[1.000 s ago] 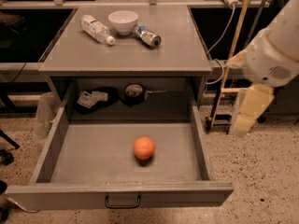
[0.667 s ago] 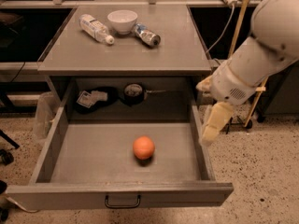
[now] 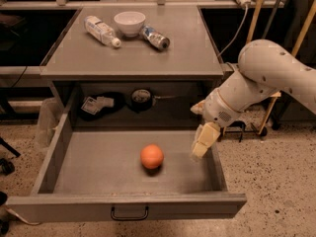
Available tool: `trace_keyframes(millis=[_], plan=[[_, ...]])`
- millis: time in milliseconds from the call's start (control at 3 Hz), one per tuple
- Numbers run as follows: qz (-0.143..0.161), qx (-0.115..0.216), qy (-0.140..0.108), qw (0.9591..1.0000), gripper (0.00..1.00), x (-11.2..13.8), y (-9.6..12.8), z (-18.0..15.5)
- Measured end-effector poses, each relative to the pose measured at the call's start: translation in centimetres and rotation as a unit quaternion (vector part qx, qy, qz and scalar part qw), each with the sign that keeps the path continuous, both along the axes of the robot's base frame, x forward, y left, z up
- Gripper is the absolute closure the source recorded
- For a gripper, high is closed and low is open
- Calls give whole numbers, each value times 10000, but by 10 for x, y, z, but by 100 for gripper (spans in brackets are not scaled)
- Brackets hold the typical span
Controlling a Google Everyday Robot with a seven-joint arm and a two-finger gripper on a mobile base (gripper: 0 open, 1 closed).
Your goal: Pick orange from top drawer and place on counter
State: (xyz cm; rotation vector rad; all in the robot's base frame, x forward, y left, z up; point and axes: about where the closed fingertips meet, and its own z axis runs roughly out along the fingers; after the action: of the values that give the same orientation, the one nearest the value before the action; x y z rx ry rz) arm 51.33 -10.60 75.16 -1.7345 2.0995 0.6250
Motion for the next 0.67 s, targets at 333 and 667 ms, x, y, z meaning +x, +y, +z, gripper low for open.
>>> trace_keyframes(millis=[333,667], plan=[[47,145,221,9996,0,-4,2,-24],[90,328,310,9989,0,-8,21,-51]])
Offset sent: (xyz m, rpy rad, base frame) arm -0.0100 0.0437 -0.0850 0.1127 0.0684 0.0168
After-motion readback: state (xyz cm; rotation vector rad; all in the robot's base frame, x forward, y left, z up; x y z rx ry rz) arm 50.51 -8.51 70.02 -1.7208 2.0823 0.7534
